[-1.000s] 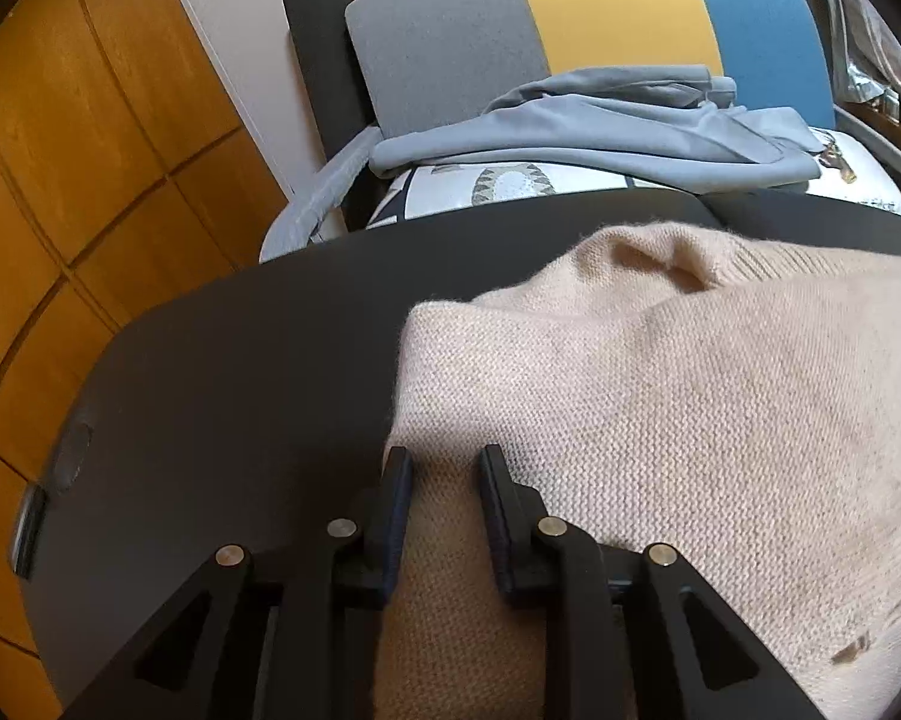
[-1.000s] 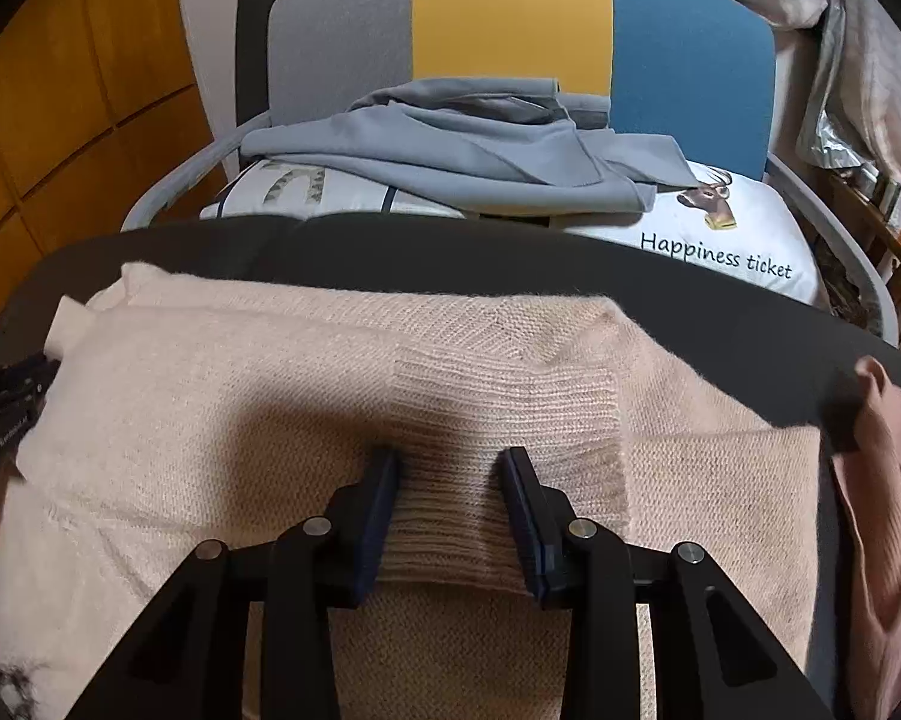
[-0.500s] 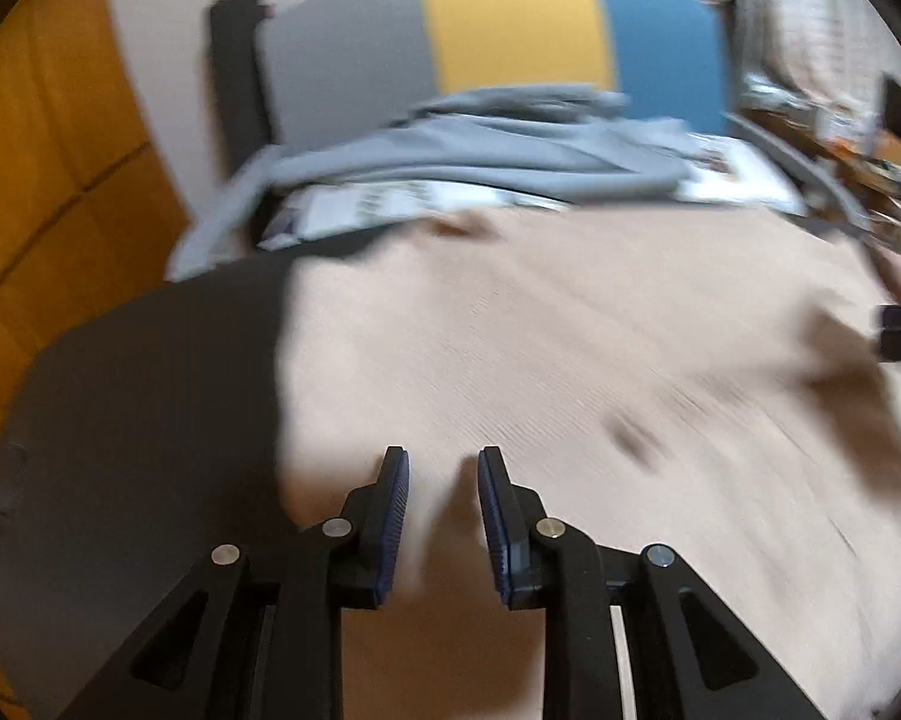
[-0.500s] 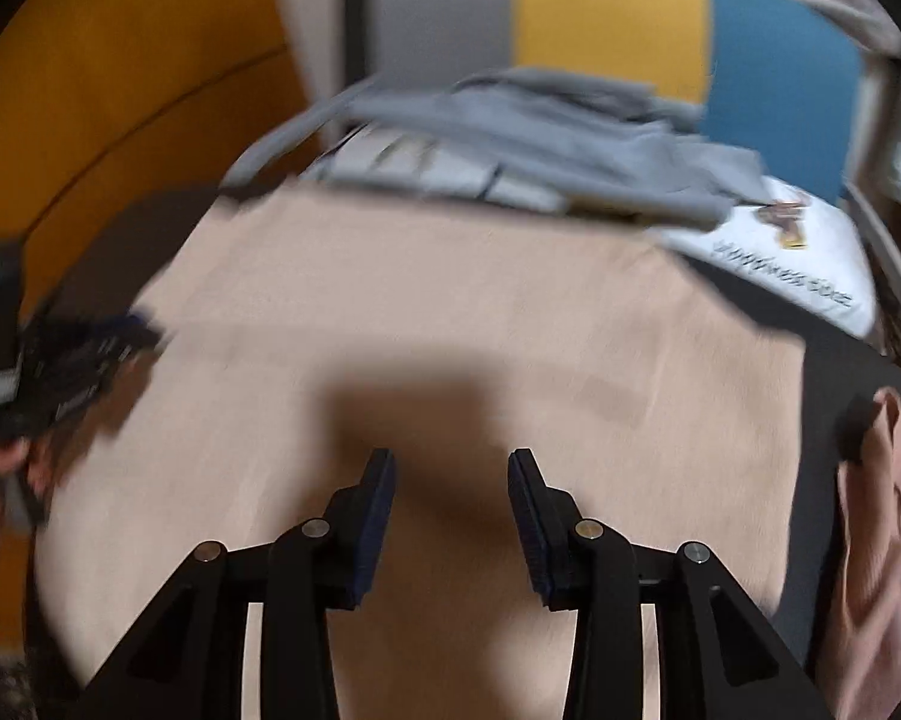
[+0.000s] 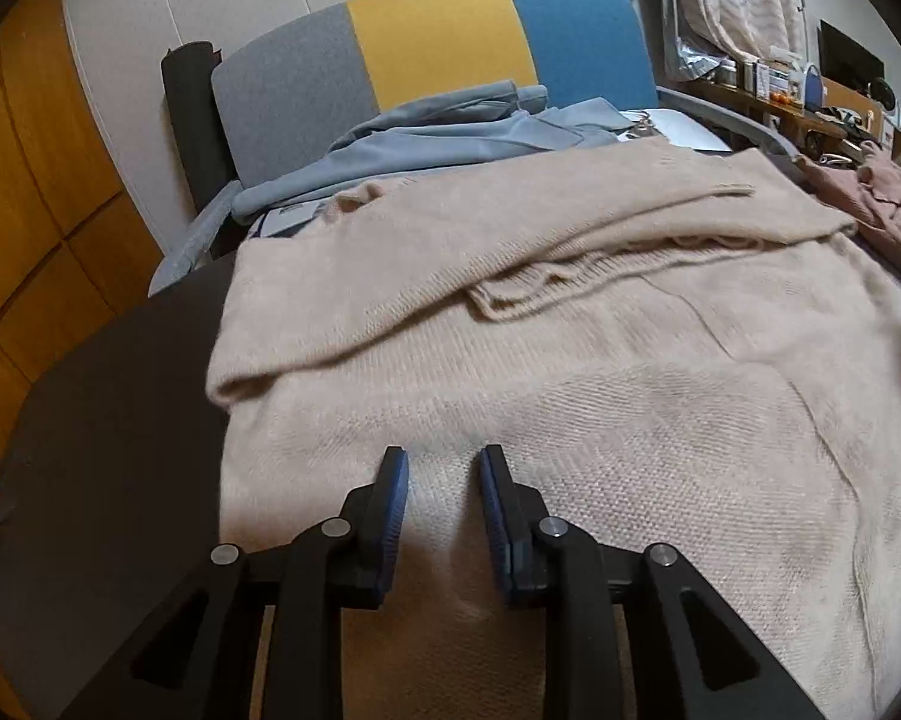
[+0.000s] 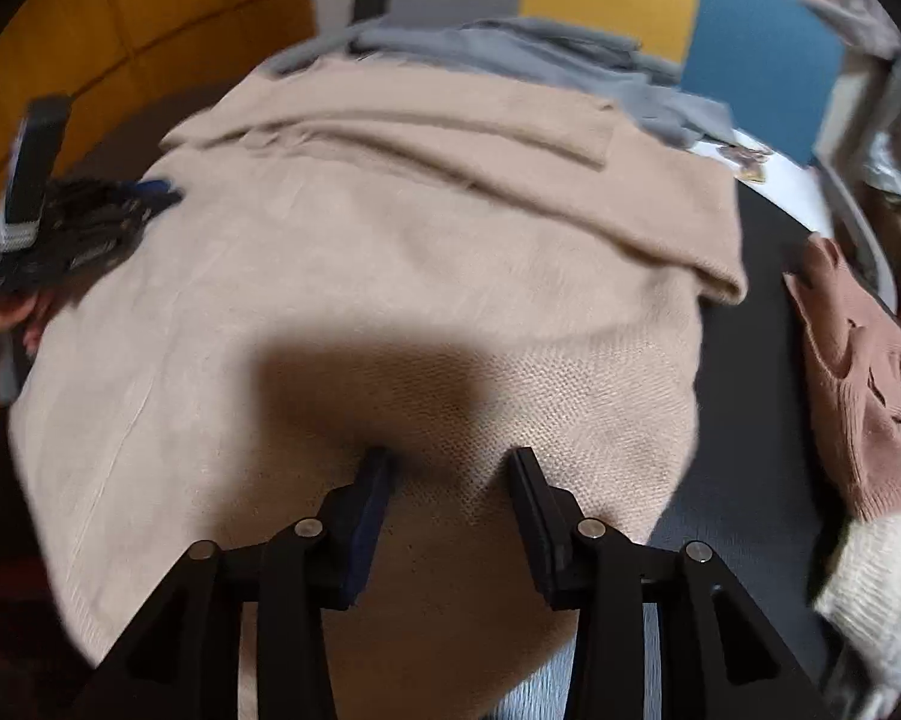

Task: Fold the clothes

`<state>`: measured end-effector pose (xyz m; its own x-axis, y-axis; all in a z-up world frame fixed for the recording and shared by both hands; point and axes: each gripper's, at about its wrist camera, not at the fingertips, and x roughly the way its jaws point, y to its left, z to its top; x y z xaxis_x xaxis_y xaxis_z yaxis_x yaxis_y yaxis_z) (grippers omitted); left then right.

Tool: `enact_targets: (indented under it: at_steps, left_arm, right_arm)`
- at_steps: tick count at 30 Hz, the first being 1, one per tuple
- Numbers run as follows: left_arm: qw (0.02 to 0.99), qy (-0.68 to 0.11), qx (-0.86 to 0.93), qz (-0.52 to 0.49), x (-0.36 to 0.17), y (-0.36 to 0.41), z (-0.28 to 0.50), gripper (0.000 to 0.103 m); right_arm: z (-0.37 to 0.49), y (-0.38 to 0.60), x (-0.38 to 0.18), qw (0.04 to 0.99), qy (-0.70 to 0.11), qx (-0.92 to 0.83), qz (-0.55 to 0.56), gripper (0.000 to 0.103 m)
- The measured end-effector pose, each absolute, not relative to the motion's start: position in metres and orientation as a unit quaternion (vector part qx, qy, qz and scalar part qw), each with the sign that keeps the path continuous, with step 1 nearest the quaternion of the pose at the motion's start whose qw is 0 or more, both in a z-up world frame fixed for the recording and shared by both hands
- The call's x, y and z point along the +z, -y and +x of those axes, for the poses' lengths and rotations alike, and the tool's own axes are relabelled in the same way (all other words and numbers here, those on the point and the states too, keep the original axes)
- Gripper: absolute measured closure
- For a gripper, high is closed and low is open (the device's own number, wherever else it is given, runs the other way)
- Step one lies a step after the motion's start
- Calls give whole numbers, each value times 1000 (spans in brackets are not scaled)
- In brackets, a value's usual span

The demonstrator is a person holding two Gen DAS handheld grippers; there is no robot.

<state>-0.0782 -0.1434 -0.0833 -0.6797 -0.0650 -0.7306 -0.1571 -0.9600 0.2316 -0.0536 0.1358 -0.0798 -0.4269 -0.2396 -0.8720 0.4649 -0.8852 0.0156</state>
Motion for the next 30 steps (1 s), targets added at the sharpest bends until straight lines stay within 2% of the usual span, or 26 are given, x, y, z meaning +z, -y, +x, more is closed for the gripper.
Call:
enact_targets:
  at_steps: [4, 7, 9, 13, 17, 21, 22, 24, 25, 26, 27, 30]
  left_arm:
    - [16, -168, 898, -405, -82, 140, -96, 77]
    - [34, -151, 892, -424, -72, 141, -79, 78]
    - [76, -126, 897, -416, -65, 142, -50, 78]
    - [178, -110, 894, -396, -58, 129, 14, 78]
    - [300, -141, 870, -364, -60, 94, 78, 78]
    - [365, -191, 838, -359, -76, 64, 117, 78]
    - [369, -203, 834, -358, -81, 59, 123, 77]
    - [362, -212, 842, -339, -85, 55, 129, 75]
    - [358, -207, 846, -338, -85, 55, 128, 75]
    - [353, -201, 849, -338, -85, 54, 127, 72]
    - [349, -195, 851, -340, -85, 54, 125, 71]
    - [351, -182, 847, -354, -80, 56, 118, 74]
  right_arm:
    - [-46, -157, -70, 216, -65, -843, 489, 59]
    - [-41, -173, -63, 220, -28, -846, 485, 58]
    - [-37, -184, -58, 223, -3, -847, 482, 52]
    - [-23, -212, -55, 232, 45, -841, 487, 52]
    - [-8, -215, -70, 269, 67, -816, 507, 52]
    - [-5, -194, -87, 287, 57, -812, 505, 51]
    - [-4, -189, -87, 299, 56, -807, 506, 54]
    - [-2, -178, -88, 322, 54, -797, 509, 67]
    - [-1, -172, -88, 333, 52, -791, 510, 71]
    - [1, -167, -89, 339, 52, -789, 509, 83]
    - [0, -165, -90, 341, 62, -786, 512, 91]
    - [-4, -158, -85, 351, 89, -779, 512, 93]
